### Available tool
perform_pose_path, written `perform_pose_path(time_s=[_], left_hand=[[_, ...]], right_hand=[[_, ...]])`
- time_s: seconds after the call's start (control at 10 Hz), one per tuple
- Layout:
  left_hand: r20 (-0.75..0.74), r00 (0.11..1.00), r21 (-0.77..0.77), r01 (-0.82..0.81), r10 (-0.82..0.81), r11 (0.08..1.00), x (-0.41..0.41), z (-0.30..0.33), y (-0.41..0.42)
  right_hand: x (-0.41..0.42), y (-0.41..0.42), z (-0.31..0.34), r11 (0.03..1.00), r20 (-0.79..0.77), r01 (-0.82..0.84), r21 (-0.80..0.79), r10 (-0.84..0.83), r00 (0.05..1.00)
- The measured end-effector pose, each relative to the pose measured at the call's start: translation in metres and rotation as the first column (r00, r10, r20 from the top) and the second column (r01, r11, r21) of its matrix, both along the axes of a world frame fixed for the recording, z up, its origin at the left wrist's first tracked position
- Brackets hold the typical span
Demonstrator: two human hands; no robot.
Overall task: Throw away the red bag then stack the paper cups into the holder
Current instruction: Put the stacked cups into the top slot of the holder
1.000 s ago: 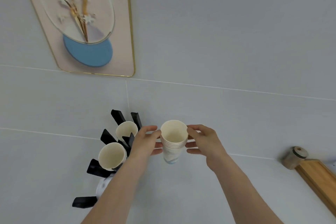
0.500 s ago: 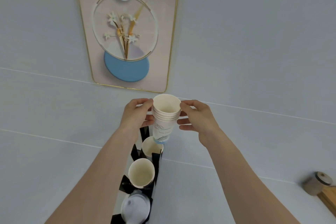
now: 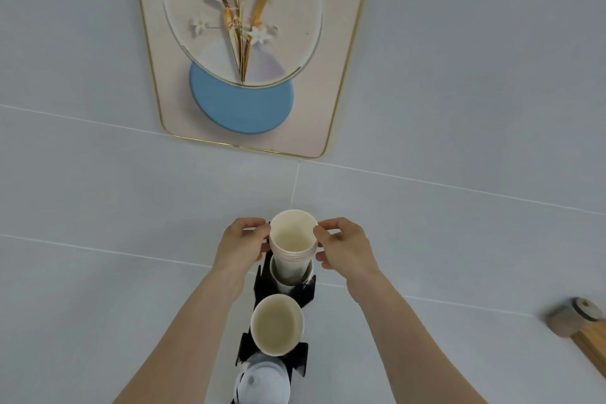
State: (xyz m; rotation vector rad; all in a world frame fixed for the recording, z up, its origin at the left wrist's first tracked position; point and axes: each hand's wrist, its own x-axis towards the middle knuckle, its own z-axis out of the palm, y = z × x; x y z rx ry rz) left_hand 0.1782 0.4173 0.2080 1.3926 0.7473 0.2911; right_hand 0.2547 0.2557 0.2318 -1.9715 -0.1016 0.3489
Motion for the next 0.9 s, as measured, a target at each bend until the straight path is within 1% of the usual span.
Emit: perform_pose_path(time_s=[0.2, 0.3, 0.5, 0.7, 0.8, 0.9], left_hand=[[-0.149, 0.987, 0.029, 0.067, -0.062, 0.997, 0.009, -0.046, 0.005], [-0.172, 0.984, 0.047, 0.055, -0.046, 0.997, 0.011, -0.057, 0.005], [-0.136, 0.991, 0.041, 0.001, 0.004, 0.999, 0.014, -0.070, 0.009], [-0.129, 0.991, 0.040, -0.011, 0.016, 0.999, 0.013, -0.069, 0.007], [-0.168, 0.986, 0.099, -0.001, 0.017, 0.995, 0.013, -0.064, 0.006], [-0.229, 0.973, 0.248, 0.030, 0.028, 0.968, 0.009, -0.051, -0.001]], right_hand=[[0.005, 0.005, -0.048, 0.985, -0.038, 0.053, -0.164, -0.060, 0.998], [0.006, 0.005, -0.061, 0.983, -0.080, 0.090, -0.163, -0.104, 0.991], [0.012, 0.008, -0.073, 0.985, -0.123, 0.147, -0.091, -0.158, 0.980], [0.007, 0.002, -0.073, 0.981, -0.161, 0.174, -0.085, -0.186, 0.969], [0.005, -0.002, -0.066, 0.977, -0.126, 0.168, -0.128, -0.184, 0.975], [0.000, -0.005, -0.060, 0.947, -0.054, 0.090, -0.308, -0.112, 0.992]])
